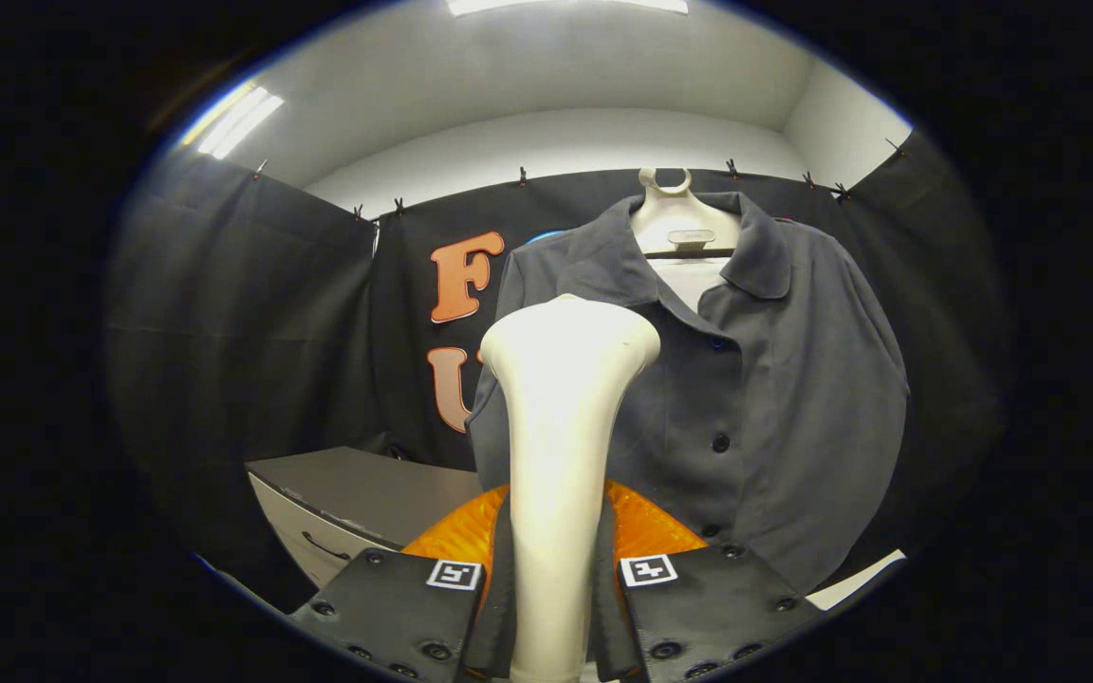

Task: Iron the clothes twice with a garment steamer, once on the left side and once on the right side.

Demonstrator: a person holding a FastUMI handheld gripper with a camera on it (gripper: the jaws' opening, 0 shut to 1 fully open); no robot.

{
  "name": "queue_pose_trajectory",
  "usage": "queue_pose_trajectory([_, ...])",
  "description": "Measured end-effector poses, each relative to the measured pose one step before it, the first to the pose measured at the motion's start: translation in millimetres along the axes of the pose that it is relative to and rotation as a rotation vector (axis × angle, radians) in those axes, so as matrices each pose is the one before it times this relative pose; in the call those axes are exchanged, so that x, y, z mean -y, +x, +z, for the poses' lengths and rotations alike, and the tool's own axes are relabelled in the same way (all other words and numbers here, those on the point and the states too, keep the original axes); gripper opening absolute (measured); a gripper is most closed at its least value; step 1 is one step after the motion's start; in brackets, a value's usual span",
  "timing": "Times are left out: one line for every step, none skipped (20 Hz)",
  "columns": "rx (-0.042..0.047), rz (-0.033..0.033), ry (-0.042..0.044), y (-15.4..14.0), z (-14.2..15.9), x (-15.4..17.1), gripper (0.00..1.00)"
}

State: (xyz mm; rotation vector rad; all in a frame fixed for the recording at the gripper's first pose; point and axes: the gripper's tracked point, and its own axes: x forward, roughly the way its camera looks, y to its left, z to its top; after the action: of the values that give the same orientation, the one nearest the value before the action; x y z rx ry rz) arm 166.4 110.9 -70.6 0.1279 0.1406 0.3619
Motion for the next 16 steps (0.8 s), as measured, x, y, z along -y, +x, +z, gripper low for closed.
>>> queue_pose_trajectory([-0.00785, -0.00133, 0.00472, 3.41, -3.75, 0.36, 0.39])
queue_pose_trajectory([-0.00807, -0.00206, 0.00456, 3.19, -3.44, 0.93, 0.39])
queue_pose_trajectory([-0.00662, -0.00290, 0.00314, 3.49, -3.01, 1.38, 0.39])
queue_pose_trajectory([-0.00553, -0.00259, 0.00163, 2.13, -2.37, 1.25, 0.39])
queue_pose_trajectory([-0.00472, -0.00300, 0.00094, 2.39, -2.72, 1.59, 0.39])
queue_pose_trajectory([-0.00315, -0.00332, 0.00111, 1.33, -1.12, 0.99, 0.39])
queue_pose_trajectory([-0.00280, -0.00224, 0.00102, 2.27, -1.00, 0.11, 0.39])
queue_pose_trajectory([-0.00251, -0.00325, -0.00068, 0.16, -1.96, 0.92, 0.39])
queue_pose_trajectory([-0.00146, -0.00335, -0.00215, 2.06, -1.66, 1.03, 0.39])
queue_pose_trajectory([-0.00281, -0.00325, -0.00200, 0.78, -1.46, 0.41, 0.39])
queue_pose_trajectory([-0.00345, -0.00294, -0.00098, 0.71, -2.47, 0.75, 0.39])
queue_pose_trajectory([-0.00350, -0.00263, 0.00085, -0.51, -3.10, 0.07, 0.39])
queue_pose_trajectory([-0.00244, -0.00183, 0.00075, -0.39, -2.79, 0.48, 0.39])
queue_pose_trajectory([-0.00221, -0.00323, 0.00122, -1.85, -3.26, 0.44, 0.39])
queue_pose_trajectory([-0.00499, -0.00209, 0.00022, 0.16, -4.43, 0.90, 0.39])
queue_pose_trajectory([-0.00503, -0.00198, 0.00148, -3.01, -4.81, 0.32, 0.39])
